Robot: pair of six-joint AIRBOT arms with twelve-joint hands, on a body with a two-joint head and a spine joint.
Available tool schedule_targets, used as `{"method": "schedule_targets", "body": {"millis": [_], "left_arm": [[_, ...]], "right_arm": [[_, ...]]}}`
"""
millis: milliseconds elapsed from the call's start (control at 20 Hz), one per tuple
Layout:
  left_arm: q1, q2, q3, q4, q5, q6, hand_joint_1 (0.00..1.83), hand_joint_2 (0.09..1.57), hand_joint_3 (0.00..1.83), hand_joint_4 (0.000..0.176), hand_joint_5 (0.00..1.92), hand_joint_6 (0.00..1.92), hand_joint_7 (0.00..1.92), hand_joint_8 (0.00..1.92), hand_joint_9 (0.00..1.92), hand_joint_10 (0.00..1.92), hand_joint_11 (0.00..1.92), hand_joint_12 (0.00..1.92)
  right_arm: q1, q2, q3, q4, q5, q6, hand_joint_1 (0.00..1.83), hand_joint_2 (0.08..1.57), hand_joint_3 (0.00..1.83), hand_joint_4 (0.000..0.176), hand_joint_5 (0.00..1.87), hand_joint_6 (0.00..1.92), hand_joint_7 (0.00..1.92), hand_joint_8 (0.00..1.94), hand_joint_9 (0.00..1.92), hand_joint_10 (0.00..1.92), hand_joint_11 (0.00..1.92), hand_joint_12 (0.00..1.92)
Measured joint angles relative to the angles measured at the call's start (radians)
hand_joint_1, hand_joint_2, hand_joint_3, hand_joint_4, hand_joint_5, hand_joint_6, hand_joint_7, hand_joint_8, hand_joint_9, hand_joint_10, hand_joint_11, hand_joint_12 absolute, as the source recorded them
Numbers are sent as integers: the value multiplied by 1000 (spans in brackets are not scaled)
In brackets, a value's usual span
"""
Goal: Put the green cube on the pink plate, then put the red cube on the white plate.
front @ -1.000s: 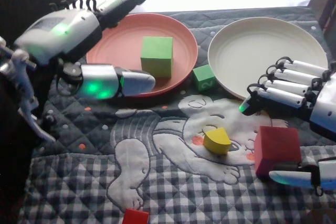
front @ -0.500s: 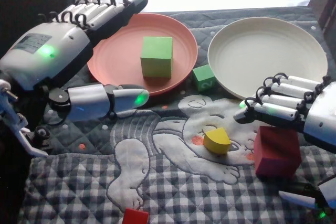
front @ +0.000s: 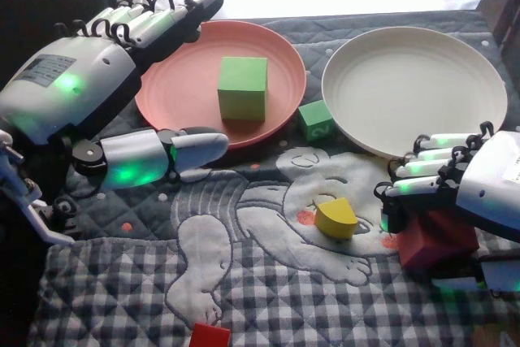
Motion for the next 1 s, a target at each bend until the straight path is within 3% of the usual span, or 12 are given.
{"method": "schedule_targets", "body": {"millis": [150, 200, 250, 450, 550, 600, 700, 750, 800, 850, 950, 1000], "left_arm": [[10, 0, 0, -17, -8, 0, 483, 1092, 0, 143, 0, 0, 131, 637, 0, 1237, 0, 1751], [14, 0, 0, -17, -9, 0, 493, 1090, 0, 142, 0, 0, 129, 635, 0, 1238, 0, 1756], [15, 0, 0, -28, -2, 0, 508, 1077, 0, 159, 0, 0, 123, 650, 0, 1193, 0, 1698], [15, 0, 0, -30, -14, 0, 502, 1092, 2, 172, 0, 0, 88, 641, 0, 1179, 0, 1763], [15, 0, 0, -28, -23, 0, 522, 1090, 0, 159, 0, 0, 74, 665, 0, 1162, 0, 1760], [14, 0, 0, -27, -29, 0, 549, 1092, 0, 148, 0, 0, 64, 718, 0, 1176, 0, 1773], [14, 0, 0, -23, -39, 0, 558, 1079, 0, 158, 0, 0, 39, 726, 0, 1168, 0, 1794], [14, 0, 0, -16, -48, 0, 582, 1080, 0, 134, 0, 0, 52, 745, 0, 1093, 0, 1709], [14, 0, 0, -10, -55, 0, 582, 1080, 0, 134, 0, 0, 52, 745, 0, 1093, 0, 1709], [14, 0, -6, -7, -69, 0, 576, 1087, 2, 128, 0, 0, 58, 679, 0, 1172, 0, 1805], [14, 0, -7, 2, -84, 0, 572, 1089, 1, 125, 0, 0, 59, 620, 0, 1130, 0, 1810], [14, 0, -13, 2, -101, 0, 543, 1068, 0, 120, 0, 0, 92, 501, 0, 1063, 0, 1797]], "right_arm": [[19, 5, -3, 0, 2, -5, 1336, 1253, 9, 0, 755, 1145, 677, 1560, 627, 1713, 648, 1921], [28, 12, -8, -1, -10, -5, 1338, 1251, 3, 0, 744, 1182, 705, 1537, 627, 1690, 613, 1921], [38, 21, -11, -2, -35, -5, 1349, 1216, 0, 0, 783, 1174, 806, 1388, 688, 1568, 587, 1921], [100, 36, -1, -5, -113, -7, 1235, 1200, 0, 0, 801, 1125, 888, 1403, 780, 1656, 660, 1921], [135, 36, 22, -8, -119, -13, 1327, 1262, 8, 0, 664, 1255, 755, 1540, 601, 1695, 572, 1921], [150, 36, 38, -8, -117, -16, 1228, 1249, 1, 0, 736, 1193, 762, 1583, 606, 1702, 475, 1921], [187, 29, 80, -8, -114, -17, 1205, 1241, 0, 0, 815, 1102, 724, 1628, 534, 1752, 353, 1921], [211, 19, 107, -7, -107, -17, 1182, 1257, 2, 0, 845, 1318, 593, 1459, 242, 1467, 38, 1921], [225, 9, 126, -6, -101, -17, 1182, 1257, 2, 0, 845, 1318, 593, 1459, 242, 1467, 38, 1921], [237, -12, 158, -5, -100, -18, 1193, 1227, 0, 0, 892, 1100, 679, 1540, 380, 1631, 66, 1921], [251, -49, 198, -6, -87, -17, 1197, 1221, 0, 0, 882, 1062, 715, 1553, 454, 1682, 193, 1921], [278, -80, 229, -11, -40, -16, 1189, 1241, 0, 0, 883, 1251, 613, 1430, 238, 1438, 23, 1921]]}}
